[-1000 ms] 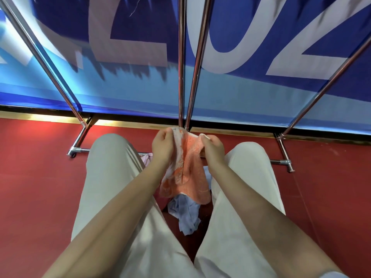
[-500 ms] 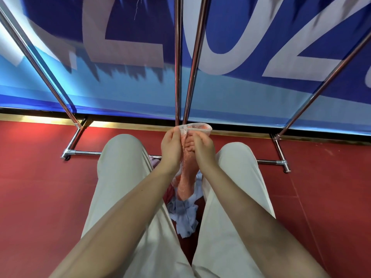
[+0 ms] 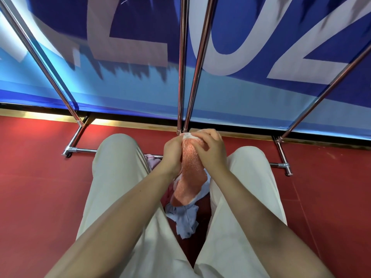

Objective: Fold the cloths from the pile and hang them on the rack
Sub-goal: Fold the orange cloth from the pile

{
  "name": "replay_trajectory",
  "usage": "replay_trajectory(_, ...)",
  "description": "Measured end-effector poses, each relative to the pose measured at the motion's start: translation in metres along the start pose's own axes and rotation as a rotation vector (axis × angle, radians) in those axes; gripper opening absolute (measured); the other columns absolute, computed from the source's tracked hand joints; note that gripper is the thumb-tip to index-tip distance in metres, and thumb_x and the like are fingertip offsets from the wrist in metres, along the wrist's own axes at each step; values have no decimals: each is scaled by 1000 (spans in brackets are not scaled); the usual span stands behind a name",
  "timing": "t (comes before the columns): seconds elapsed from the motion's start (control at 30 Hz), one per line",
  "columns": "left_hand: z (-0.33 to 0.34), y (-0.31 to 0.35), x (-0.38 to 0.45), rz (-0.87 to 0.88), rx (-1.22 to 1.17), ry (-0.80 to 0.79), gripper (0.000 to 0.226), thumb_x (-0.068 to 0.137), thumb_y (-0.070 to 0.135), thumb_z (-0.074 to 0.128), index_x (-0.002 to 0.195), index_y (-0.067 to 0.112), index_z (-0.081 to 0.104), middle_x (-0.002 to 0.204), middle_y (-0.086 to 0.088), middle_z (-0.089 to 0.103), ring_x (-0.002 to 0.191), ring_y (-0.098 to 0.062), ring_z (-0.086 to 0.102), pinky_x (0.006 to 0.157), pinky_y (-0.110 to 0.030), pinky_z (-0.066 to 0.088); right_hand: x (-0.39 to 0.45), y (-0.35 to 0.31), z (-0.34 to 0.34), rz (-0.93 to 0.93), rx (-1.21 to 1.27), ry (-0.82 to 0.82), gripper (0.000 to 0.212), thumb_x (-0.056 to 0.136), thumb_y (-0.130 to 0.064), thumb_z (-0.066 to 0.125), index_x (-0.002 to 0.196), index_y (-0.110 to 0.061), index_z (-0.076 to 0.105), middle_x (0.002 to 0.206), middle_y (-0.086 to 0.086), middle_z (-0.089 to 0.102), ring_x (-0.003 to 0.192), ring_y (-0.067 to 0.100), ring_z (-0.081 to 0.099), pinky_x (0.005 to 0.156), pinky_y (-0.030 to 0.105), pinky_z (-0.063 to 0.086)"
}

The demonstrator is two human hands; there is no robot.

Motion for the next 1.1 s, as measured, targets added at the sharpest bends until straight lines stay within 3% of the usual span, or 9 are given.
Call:
replay_trajectory(0.17, -2, -3, 3, -46, -7, 12, 26, 86, 10, 60, 108, -2, 70, 103, -20, 70, 85, -25, 66, 71, -30, 53, -4, -2, 1, 26, -46, -17, 12, 88, -17, 63, 97, -16, 71, 102, -3, 65, 102, 19, 53, 88, 34, 42)
replay_trajectory(0.33, -7, 3, 6, 164, 197, 60, 21, 96, 19, 53, 96, 11, 73, 92, -6, 73, 85, -18, 65, 77, -29, 52, -3, -3, 2, 100, 99, 31, 9, 89, -19, 63, 92, -13, 69, 91, -9, 63, 93, 16, 59, 78, 31, 47)
replay_trajectory(0.47, 2, 13, -3, 291, 354, -11, 25, 97, 12, 47, 97, 11, 71, 86, 4, 70, 76, 0, 62, 68, -12, 46, -1, 1, 5, 165, 185, 61, 8, 88, -21, 66, 89, -14, 70, 88, -12, 62, 91, 14, 61, 74, 19, 44)
replay_trajectory(0.57, 5, 15, -7, 322, 363, -69, 31, 101, 16, 40, 99, 7, 70, 83, 5, 67, 64, 10, 58, 60, -5, 42, -1, 3, 5, 185, 214, 79, 5, 86, -22, 67, 84, -18, 69, 82, -15, 62, 87, 12, 60, 73, 19, 44)
replay_trajectory(0.7, 3, 12, -13, 378, 483, -157, 23, 97, 21, 55, 107, 7, 70, 95, -1, 70, 79, 1, 62, 70, -10, 44, -1, 7, -2, 296, 333, 103, 17, 86, -19, 67, 75, -31, 64, 77, -13, 66, 76, 4, 59, 67, 13, 42)
replay_trajectory(0.83, -12, 12, -3, 409, 564, 0, 21, 98, 20, 51, 101, 10, 69, 89, 0, 67, 77, -6, 57, 65, -9, 42, -4, 12, -2, 278, 365, -49, 7, 88, -19, 65, 87, -25, 64, 83, -11, 67, 76, 0, 61, 71, 18, 47)
replay_trajectory(0.97, -23, 24, 0, 545, 670, 50, 22, 100, 18, 47, 106, 9, 66, 95, -1, 65, 84, -10, 57, 68, -9, 40, -13, 26, 3, 182, 38, -323, 14, 89, -37, 63, 91, -24, 58, 73, -9, 61, 67, 10, 56, 60, 30, 43)
replay_trajectory(1.1, -38, 26, 2, 711, 917, 73, 22, 103, 22, 42, 106, 10, 60, 86, -4, 65, 80, -21, 59, 69, -33, 42, -15, 34, -2, 94, -154, -316, 20, 93, -37, 59, 84, -19, 59, 65, -8, 54, 62, 17, 49, 59, 31, 34)
Point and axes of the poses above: each hand's wrist, its own x-axis towards the middle knuckle, its own z-axis out of the palm, y = z × x, the point moved 4 cm from there along x, towards the middle knuckle
